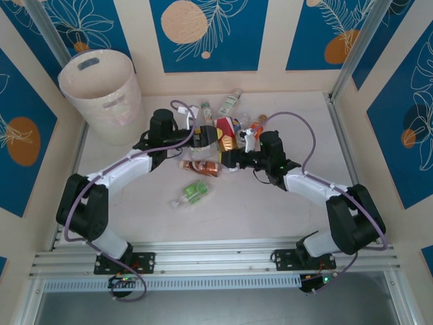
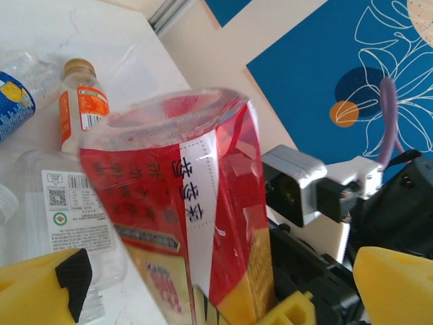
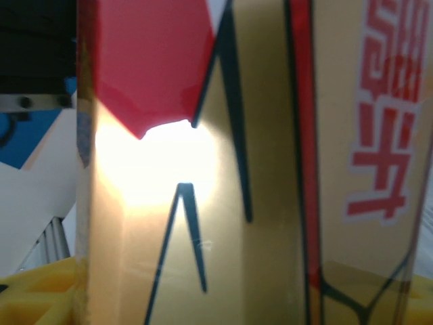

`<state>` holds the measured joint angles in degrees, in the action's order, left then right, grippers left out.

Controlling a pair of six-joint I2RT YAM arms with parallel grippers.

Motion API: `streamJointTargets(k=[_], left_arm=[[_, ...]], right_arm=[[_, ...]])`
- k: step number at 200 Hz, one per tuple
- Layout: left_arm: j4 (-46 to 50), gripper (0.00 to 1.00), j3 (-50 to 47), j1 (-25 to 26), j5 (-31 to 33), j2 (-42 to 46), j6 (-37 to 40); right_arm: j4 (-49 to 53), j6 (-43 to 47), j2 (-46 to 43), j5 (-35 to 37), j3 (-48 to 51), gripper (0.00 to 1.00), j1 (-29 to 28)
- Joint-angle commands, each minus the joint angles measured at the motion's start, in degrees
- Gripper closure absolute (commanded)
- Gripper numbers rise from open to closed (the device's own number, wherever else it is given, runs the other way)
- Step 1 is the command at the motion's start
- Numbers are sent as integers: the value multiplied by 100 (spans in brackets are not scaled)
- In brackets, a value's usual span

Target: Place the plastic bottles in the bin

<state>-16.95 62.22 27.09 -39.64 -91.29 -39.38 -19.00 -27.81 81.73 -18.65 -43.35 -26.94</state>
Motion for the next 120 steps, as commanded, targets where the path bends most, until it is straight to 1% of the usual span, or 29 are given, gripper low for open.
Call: streamJointTargets(k=[1,14,27,37,70,80,102,110,120], left_arm=[[-36,0,197,124,-84,-209,-66],[57,0,221,147,53,-236,-23],[139,0,192,155,456,-212,8],[135,0,186,154,637,-216,26],[-321,1,239,156,714,-380,-90],[-615,6,166,154,723,-413,-195],[-1003,28,89,156,544,-515,-383],[-1044,34,80,156,503,-530,-412],[-1045,38,67,155,475,-538,-422]], right_arm=[[-350,52,164,-458,-297,72,-124],[-367,82,235,-544,-374,72,-186],[-320,121,280,-657,-455,72,-248],[-217,160,324,-762,-551,72,-292],[-145,230,440,-1181,-700,72,-443],[-200,182,446,-1255,-693,72,-452],[-251,120,416,-1265,-653,71,-427],[-248,110,411,-1279,-656,69,-412],[-240,116,398,-1328,-656,65,-393]])
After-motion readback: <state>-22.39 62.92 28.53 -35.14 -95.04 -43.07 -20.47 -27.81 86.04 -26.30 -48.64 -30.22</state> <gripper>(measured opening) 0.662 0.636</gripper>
